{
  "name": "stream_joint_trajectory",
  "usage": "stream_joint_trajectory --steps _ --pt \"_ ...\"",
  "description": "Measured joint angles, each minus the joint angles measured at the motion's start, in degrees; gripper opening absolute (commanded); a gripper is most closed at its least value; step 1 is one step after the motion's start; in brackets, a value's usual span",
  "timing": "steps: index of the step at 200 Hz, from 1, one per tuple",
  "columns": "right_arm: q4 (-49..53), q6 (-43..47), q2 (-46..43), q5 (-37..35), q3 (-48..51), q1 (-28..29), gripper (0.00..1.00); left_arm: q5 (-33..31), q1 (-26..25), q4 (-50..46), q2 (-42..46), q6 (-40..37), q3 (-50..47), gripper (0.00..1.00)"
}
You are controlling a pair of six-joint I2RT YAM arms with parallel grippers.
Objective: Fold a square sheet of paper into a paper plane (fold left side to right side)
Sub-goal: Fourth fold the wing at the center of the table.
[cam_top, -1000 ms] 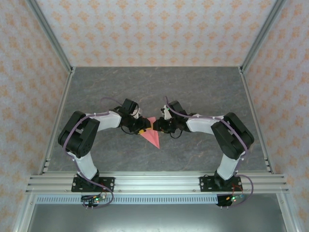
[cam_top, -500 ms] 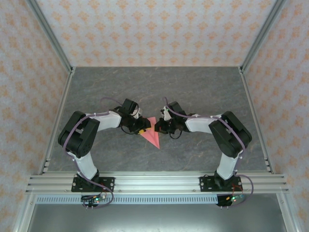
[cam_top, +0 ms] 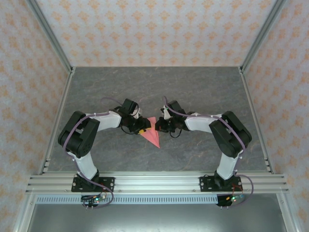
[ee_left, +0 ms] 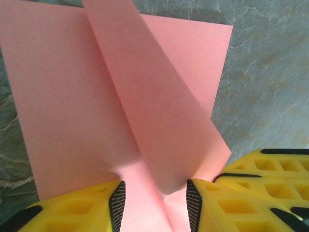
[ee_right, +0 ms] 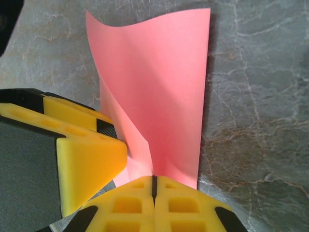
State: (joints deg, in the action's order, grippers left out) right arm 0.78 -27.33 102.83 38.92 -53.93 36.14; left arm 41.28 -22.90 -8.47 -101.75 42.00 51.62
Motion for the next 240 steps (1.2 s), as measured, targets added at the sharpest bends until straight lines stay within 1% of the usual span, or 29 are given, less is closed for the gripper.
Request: stream_joint_trajectory --steps 96,155,240 --pt "3.5 2.1 1.6 -1.6 -0.8 0.0 0.00 0.0 0.0 0.0 0.0 0.0 0.0 0.42" --pt "5.8 3.2 2.8 -2.3 -3.2 1.2 0.00 0.0 0.0 0.0 0.0 0.0 0.0 0.42" --pt "8.3 4.2 3.4 -4.5 -4.5 1.5 0.00 -0.2 0.0 -0.3 0.0 -0.5 0.1 0.42"
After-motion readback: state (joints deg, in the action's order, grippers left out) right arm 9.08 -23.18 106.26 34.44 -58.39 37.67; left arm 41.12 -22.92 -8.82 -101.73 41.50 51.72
